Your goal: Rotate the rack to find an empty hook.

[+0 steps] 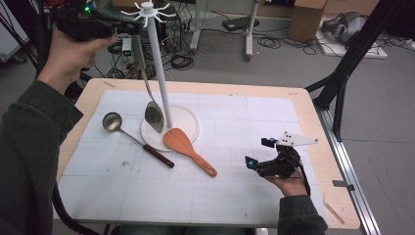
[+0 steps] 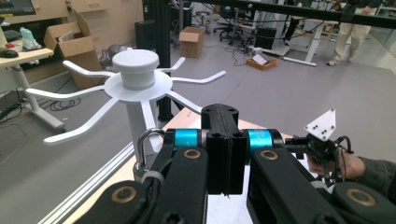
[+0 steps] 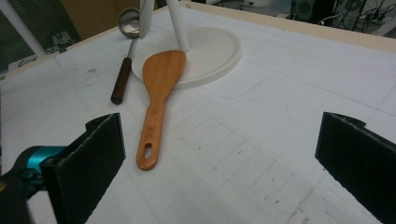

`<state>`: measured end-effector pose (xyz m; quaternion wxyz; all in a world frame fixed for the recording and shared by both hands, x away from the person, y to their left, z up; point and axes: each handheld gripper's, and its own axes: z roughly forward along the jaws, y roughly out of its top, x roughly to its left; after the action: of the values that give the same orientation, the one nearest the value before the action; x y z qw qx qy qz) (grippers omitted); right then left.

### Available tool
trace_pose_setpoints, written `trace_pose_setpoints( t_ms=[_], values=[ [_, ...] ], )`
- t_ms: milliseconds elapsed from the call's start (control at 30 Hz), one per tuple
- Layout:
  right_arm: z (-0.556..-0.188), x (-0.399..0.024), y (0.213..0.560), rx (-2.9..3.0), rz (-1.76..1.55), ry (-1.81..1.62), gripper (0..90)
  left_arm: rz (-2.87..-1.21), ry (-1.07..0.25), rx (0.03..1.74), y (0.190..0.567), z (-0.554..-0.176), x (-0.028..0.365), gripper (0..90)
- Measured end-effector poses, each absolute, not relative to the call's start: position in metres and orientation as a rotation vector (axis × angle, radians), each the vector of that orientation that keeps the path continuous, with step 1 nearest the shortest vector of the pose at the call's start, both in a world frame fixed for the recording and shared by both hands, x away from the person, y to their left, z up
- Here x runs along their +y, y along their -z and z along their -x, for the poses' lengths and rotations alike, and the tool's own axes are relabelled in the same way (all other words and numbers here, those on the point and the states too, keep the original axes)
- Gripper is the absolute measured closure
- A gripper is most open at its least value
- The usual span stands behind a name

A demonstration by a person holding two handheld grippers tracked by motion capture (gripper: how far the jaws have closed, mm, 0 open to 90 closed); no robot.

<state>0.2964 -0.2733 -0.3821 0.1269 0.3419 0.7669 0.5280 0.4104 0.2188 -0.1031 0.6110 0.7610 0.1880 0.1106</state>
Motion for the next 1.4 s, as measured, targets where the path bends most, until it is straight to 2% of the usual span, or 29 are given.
trace_pose_setpoints(
  t_ms=[633, 1033, 1400],
  values=[
    [-0.296, -0.272, 0.382, 2.237, -0.994, -1.539, 0.5, -1.752, -0.27, 0.447, 0.105, -0.41, 0.23, 88.8],
    [-0.296, -0.269, 0.382, 2.245, -0.997, -1.524, 0.5, -1.786, -0.272, 0.445, 0.12, -0.393, 0.251, 74.4],
    [-0.295, -0.267, 0.383, 2.255, -0.993, -1.513, 0.6, -1.835, -0.275, 0.457, 0.161, -0.379, 0.265, 63.7]
  ],
)
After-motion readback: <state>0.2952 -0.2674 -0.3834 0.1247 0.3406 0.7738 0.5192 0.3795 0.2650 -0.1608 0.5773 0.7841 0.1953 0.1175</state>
